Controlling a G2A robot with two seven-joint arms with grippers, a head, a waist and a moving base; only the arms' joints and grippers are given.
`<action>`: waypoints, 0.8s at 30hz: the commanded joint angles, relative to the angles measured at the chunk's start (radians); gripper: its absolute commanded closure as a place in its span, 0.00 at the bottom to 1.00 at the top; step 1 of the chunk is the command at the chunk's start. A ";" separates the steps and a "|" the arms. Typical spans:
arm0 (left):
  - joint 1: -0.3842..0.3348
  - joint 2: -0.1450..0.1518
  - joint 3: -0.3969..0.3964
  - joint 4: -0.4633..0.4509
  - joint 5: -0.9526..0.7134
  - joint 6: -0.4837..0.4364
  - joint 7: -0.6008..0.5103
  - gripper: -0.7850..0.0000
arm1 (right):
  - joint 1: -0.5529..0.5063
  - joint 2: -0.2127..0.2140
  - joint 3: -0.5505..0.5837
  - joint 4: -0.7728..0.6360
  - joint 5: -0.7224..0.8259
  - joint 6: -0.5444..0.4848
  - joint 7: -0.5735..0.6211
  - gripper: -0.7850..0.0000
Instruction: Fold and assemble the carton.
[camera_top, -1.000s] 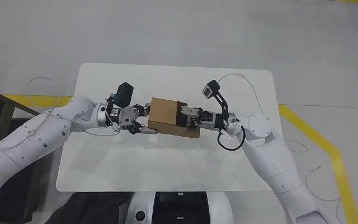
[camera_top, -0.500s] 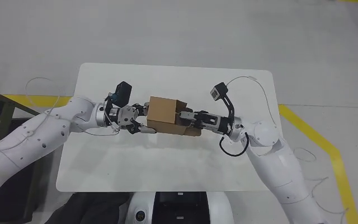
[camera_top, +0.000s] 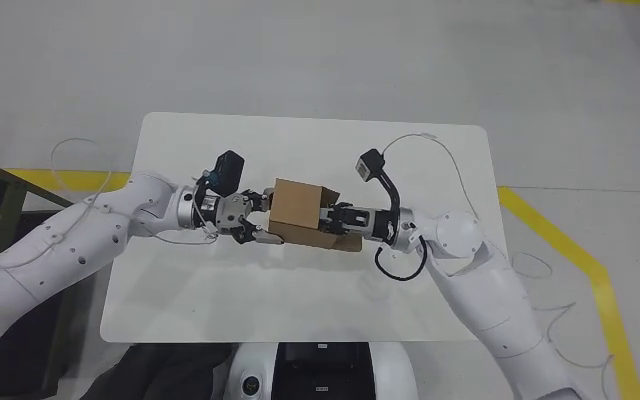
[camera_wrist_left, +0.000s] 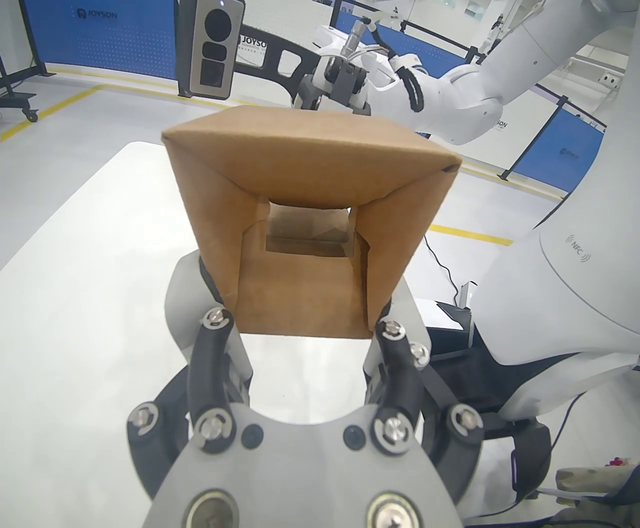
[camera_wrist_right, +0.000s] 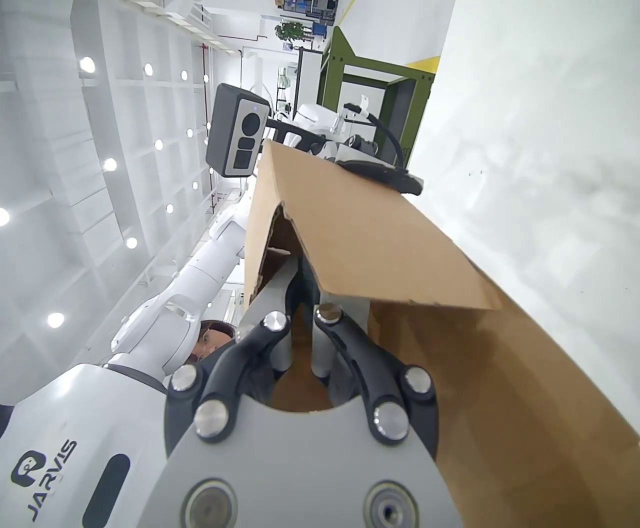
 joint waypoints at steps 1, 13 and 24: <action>0.000 -0.002 0.000 -0.003 -0.004 0.000 -0.009 0.40 | 0.009 -0.003 -0.012 0.010 0.000 -0.002 -0.004 1.00; -0.003 -0.010 0.000 -0.014 -0.018 0.000 -0.039 0.42 | 0.052 -0.021 -0.077 0.060 0.015 -0.023 -0.015 1.00; -0.005 -0.010 0.000 -0.017 -0.018 0.000 -0.038 0.41 | 0.075 -0.030 -0.104 0.081 0.017 -0.023 -0.019 1.00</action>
